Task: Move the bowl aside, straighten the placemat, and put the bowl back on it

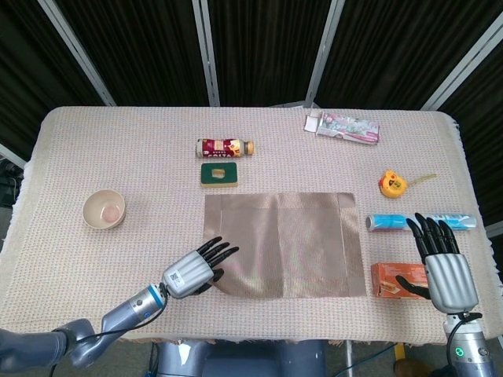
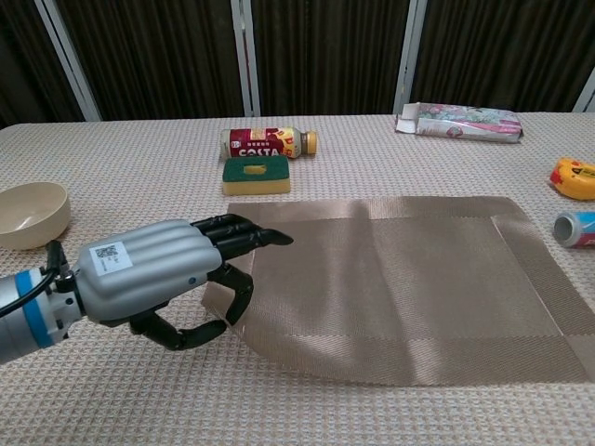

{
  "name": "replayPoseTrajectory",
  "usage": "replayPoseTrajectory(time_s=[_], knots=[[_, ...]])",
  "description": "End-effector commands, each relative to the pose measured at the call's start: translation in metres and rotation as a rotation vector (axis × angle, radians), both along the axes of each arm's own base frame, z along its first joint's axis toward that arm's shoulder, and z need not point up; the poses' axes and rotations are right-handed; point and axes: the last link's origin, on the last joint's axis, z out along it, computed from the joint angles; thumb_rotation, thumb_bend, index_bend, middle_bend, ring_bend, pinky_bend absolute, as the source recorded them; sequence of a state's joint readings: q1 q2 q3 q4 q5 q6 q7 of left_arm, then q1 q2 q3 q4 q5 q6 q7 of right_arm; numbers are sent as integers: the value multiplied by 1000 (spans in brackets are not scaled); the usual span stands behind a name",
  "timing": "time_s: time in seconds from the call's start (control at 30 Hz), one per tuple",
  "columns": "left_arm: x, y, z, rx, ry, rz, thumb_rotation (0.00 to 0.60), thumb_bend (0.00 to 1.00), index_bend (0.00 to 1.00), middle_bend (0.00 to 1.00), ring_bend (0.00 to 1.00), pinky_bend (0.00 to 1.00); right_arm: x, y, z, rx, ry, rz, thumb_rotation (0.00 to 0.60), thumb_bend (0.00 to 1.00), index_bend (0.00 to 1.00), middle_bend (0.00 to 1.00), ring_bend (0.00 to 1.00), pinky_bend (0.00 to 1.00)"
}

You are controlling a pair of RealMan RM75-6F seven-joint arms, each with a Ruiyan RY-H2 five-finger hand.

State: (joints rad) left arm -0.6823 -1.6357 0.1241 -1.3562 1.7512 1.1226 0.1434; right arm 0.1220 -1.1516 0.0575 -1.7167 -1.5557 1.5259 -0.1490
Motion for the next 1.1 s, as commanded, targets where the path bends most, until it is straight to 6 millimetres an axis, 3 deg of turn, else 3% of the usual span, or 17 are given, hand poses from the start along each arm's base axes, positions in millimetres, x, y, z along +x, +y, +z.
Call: replayPoseTrajectory(time_s=[0.03, 0.57, 1.1], knots=[[-5, -8, 7, -9, 9, -14, 600, 530, 671, 0, 0, 0, 1, 1, -1, 1, 1, 1, 600, 0, 0, 0, 0, 0], [-52, -18, 32, -3, 77, 63, 600, 527, 676, 0, 0, 0, 3, 3, 0, 1, 2, 11, 600, 0, 0, 0, 0, 0], [-69, -37, 34, -36, 84, 92, 600, 527, 676, 0, 0, 0, 6, 6, 1, 2, -5, 24, 600, 0, 0, 0, 0, 0]])
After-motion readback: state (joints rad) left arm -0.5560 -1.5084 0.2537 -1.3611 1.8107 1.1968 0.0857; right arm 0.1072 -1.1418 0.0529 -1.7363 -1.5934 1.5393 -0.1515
